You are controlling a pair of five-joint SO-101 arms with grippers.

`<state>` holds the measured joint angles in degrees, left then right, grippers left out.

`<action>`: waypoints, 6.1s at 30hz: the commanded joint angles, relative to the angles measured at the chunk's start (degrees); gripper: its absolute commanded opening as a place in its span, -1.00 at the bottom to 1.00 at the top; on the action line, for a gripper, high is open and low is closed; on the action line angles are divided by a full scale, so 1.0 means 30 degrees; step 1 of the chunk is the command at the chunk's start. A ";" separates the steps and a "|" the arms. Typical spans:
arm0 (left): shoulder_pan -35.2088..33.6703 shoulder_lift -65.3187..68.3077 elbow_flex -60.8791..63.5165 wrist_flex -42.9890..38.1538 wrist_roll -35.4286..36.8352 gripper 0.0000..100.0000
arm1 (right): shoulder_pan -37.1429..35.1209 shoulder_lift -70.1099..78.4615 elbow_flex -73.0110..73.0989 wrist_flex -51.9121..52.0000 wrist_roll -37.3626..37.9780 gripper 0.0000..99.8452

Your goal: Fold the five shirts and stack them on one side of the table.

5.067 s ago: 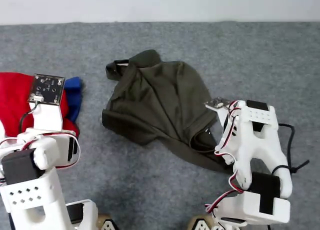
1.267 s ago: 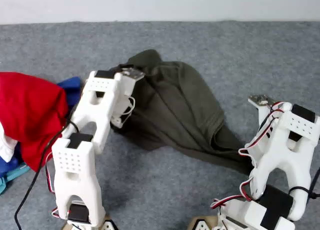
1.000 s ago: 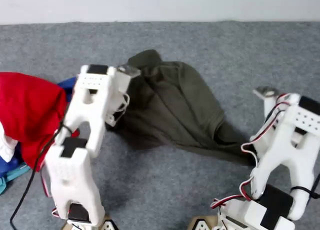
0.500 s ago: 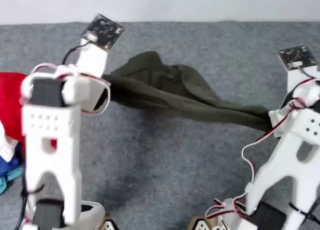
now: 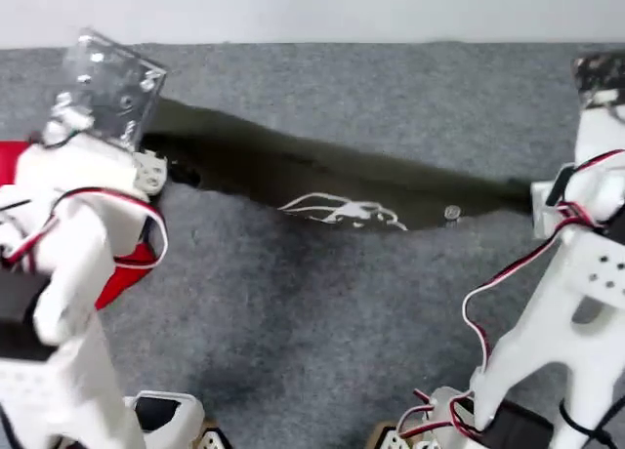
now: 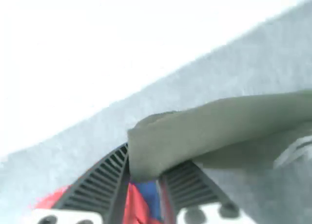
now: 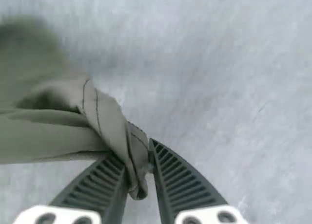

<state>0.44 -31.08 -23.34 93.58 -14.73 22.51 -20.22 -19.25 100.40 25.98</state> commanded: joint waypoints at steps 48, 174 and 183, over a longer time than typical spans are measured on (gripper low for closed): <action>-0.0352 -0.0322 -0.3678 0.0234 -0.2139 -0.97 | -0.0894 0.2505 -0.8938 0.0718 0.0967 -0.98; -0.2725 1.4916 0.5875 -1.7436 0.5685 -0.96 | -0.4469 0.7106 1.6234 -3.5912 -0.6711 -0.98; -0.2051 1.4886 0.5846 -1.1487 0.1875 -0.96 | -0.4908 0.6315 1.6147 -2.9612 -0.6652 -0.98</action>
<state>-6.24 14.46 -2.86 53.05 -3.91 8.26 1.41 32.97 6.59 5.58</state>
